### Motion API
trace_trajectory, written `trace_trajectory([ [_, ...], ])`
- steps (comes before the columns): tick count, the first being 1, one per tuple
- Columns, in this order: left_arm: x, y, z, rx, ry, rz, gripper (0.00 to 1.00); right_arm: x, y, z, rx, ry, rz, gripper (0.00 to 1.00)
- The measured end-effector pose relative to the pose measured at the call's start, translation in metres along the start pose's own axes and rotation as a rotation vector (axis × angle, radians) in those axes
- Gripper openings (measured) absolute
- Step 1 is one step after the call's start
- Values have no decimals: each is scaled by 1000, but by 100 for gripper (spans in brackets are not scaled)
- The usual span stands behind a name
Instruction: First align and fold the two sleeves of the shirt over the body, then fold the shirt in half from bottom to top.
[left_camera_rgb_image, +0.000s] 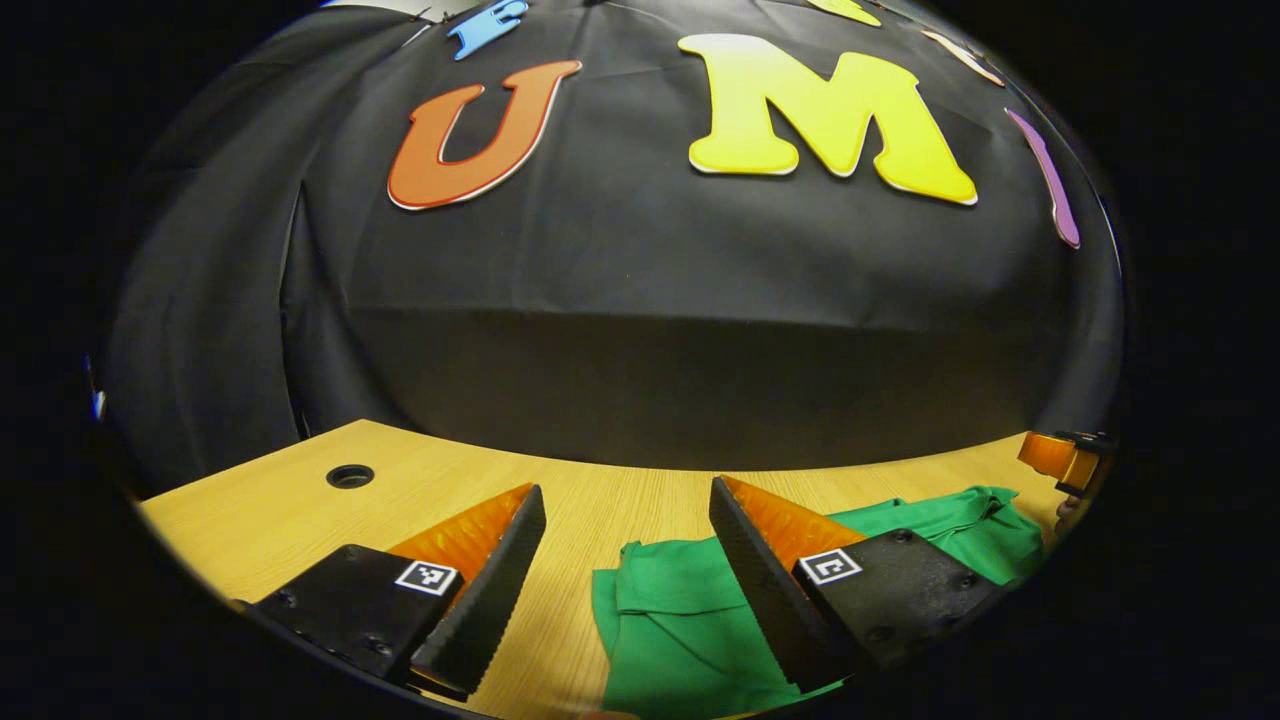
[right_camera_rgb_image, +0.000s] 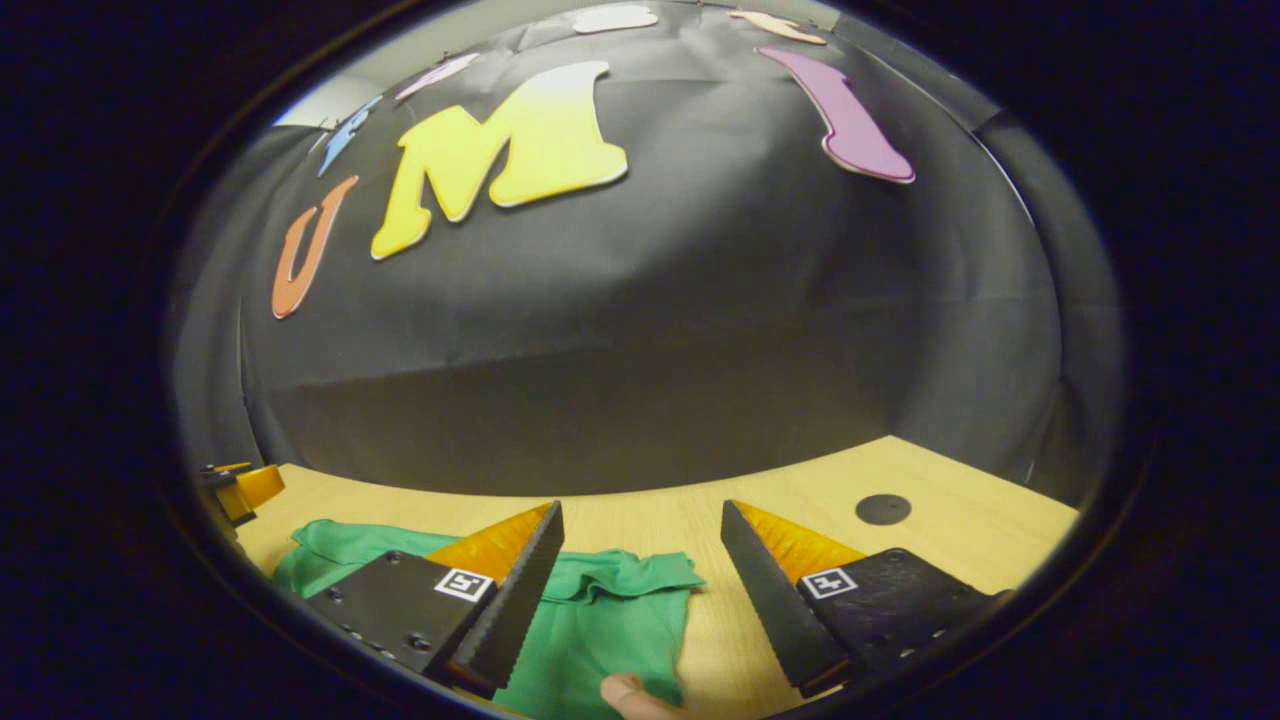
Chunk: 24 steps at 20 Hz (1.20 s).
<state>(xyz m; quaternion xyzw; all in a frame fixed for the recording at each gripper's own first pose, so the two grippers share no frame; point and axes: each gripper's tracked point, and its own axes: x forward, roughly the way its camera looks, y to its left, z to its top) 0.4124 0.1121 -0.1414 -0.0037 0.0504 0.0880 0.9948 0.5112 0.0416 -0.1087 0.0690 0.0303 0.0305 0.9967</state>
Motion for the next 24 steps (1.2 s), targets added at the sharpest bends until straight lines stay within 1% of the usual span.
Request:
trace_trajectory([
  [1, -9, 1, 0, 19, -8, 7, 100, -10, -5, 1, -7, -20, -1, 96],
  [3, -30, 6, 1, 80, -37, 27, 100, -31, -18, 2, -11, -46, -27, 96],
  [4, -40, 6, 0, 84, -48, 21, 100, -41, -24, 4, -21, -59, -41, 96],
  [6, -59, 2, -3, 44, -50, -7, 100, -64, -31, 5, -55, -78, -63, 96],
  [7, -68, 0, -4, 24, -48, -11, 100, -75, -30, 5, -70, -87, -60, 96],
  [8, -78, -1, -5, 19, -46, -19, 100, -85, -28, 4, -85, -93, -60, 92],
  [9, -88, -3, -5, 34, -51, -19, 100, -97, -28, 4, -94, -99, -59, 95],
  [10, -93, -3, -6, 65, -49, -20, 100, -108, -26, 2, -98, -97, -58, 92],
  [11, -103, -2, -7, 102, -49, -9, 100, -119, -24, -2, -101, -91, -54, 95],
  [12, -116, 0, -10, 129, -42, 5, 100, -131, -24, -6, -100, -85, -50, 96],
  [13, -128, -1, -13, 133, -33, 3, 100, -142, -22, -10, -110, -78, -48, 96],
  [16, -166, -19, -19, 118, -15, -39, 100, -184, -15, -9, -161, -97, -48, 96],
  [17, -178, -20, -21, 117, -8, -39, 100, -199, -16, -8, -186, -106, -63, 92],
  [18, -191, -21, -22, 114, 5, -45, 100, -211, -13, -4, -217, -132, -56, 97],
  [19, -201, -20, -21, 109, -3, -38, 100, -222, -10, 1, -240, -148, -48, 95],
  [20, -213, -18, -20, 103, 9, -36, 100, -234, -11, 2, -251, -149, -50, 95],
  [21, -227, -16, -18, 96, 15, -30, 100, -242, -15, -1, -256, -133, -61, 96],
  [22, -239, -15, -15, 98, 24, -31, 100, -254, -20, 1, -256, -117, -72, 95],
  [23, -252, -11, -6, 106, 11, -23, 100, -266, -20, 9, -240, -117, -65, 97],
  [24, -263, -6, 2, 111, -1, -10, 100, -281, -18, 18, -223, -114, -44, 97],
])
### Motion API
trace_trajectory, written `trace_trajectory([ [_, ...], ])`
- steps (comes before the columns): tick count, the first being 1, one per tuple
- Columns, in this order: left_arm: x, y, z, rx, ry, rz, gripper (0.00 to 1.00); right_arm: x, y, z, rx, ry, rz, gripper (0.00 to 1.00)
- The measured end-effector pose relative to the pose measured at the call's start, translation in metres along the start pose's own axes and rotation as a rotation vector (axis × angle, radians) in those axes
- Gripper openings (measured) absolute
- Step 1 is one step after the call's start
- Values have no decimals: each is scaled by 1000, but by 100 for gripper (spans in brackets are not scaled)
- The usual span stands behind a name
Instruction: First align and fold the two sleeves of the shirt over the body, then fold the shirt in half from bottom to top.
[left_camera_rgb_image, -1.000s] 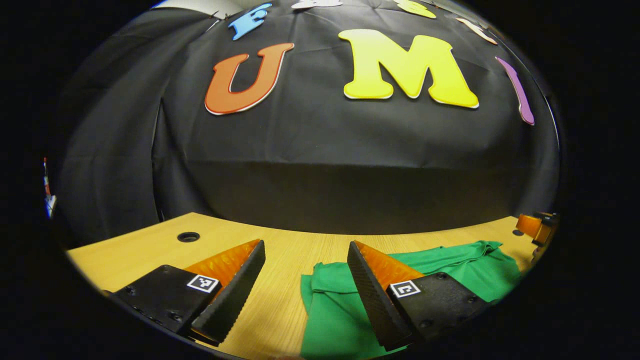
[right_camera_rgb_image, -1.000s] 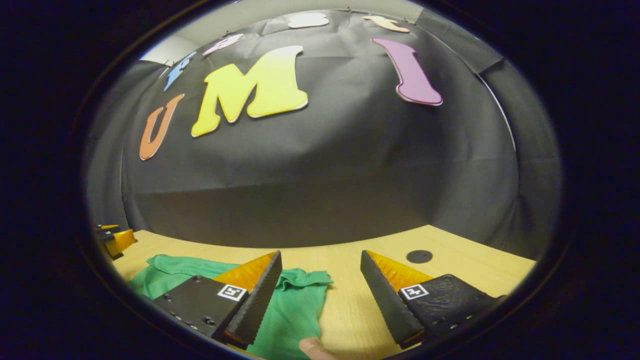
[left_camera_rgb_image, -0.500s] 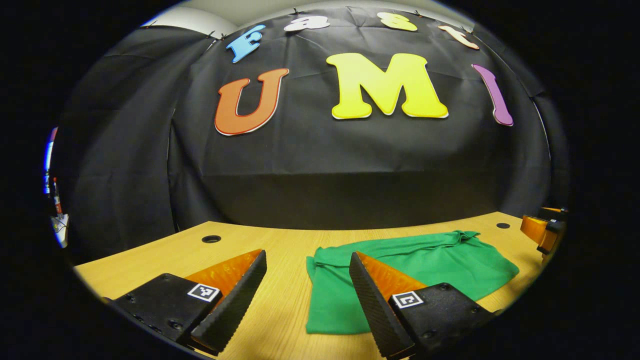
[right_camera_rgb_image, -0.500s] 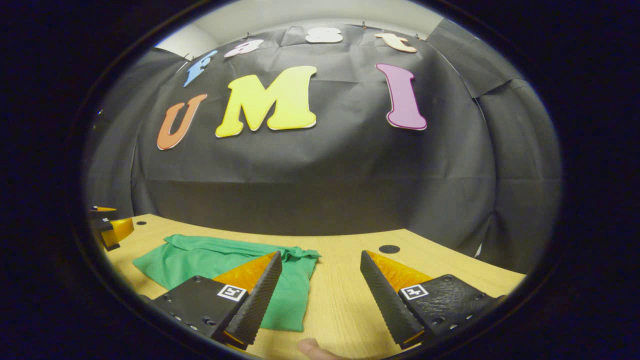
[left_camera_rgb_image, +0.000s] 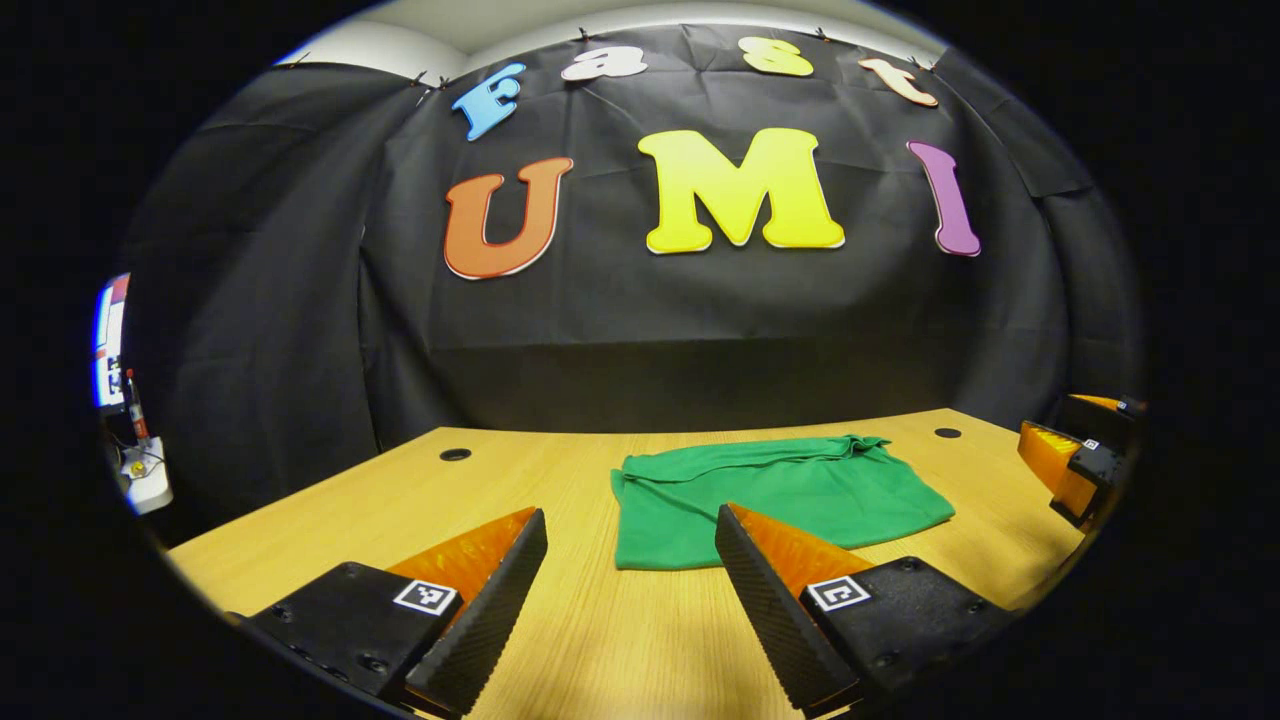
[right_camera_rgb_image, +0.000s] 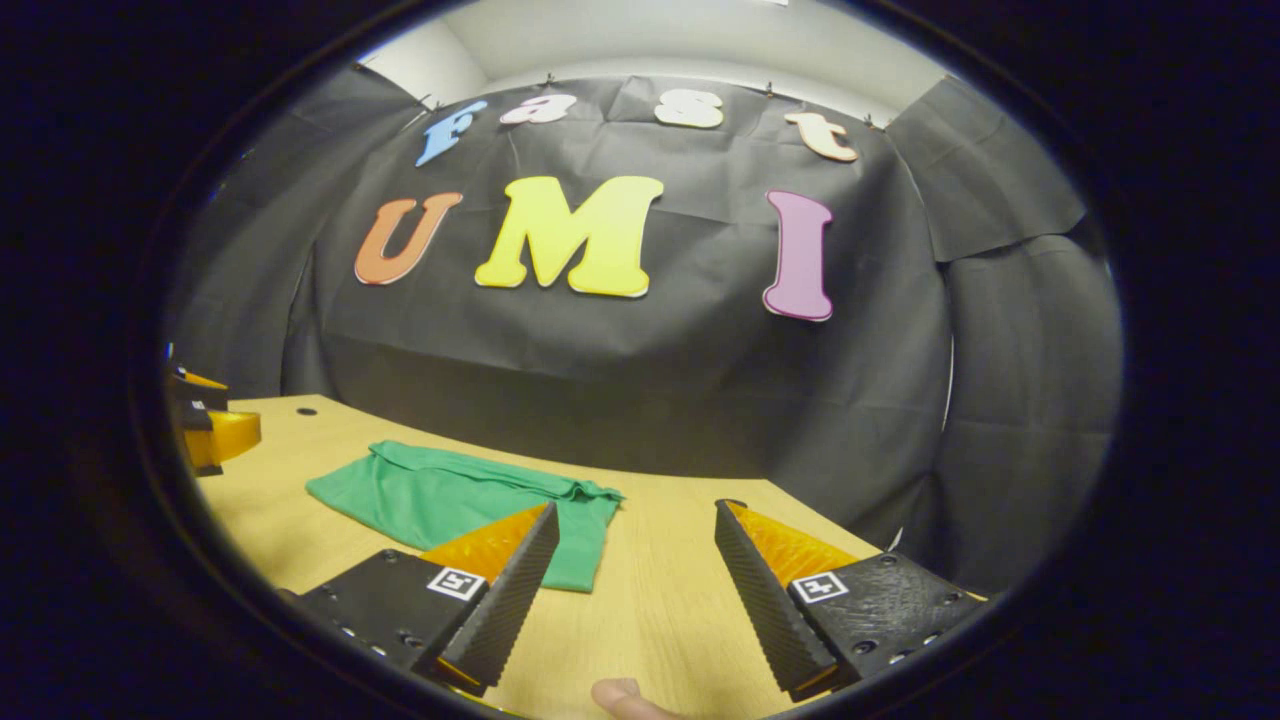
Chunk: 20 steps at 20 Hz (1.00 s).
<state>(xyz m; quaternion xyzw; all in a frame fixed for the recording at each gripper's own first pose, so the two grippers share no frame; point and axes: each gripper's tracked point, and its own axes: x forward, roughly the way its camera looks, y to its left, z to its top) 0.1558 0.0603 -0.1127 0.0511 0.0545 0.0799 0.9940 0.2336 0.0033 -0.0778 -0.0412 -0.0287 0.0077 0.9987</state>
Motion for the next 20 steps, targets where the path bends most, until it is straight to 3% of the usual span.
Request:
trace_trajectory([
  [7, -82, -21, 73, 44, -47, -76, 100, -113, -23, 72, 11, -2, 7, 95],
  [12, -134, -14, 88, 20, -57, -126, 100, -172, -38, 66, -7, 49, -20, 95],
  [15, -152, -7, 106, 16, -117, -119, 100, -193, -53, 72, -30, 37, -77, 96],
  [20, -165, -10, 109, 12, -125, -135, 100, -215, -46, 82, -22, -3, -59, 95],
])
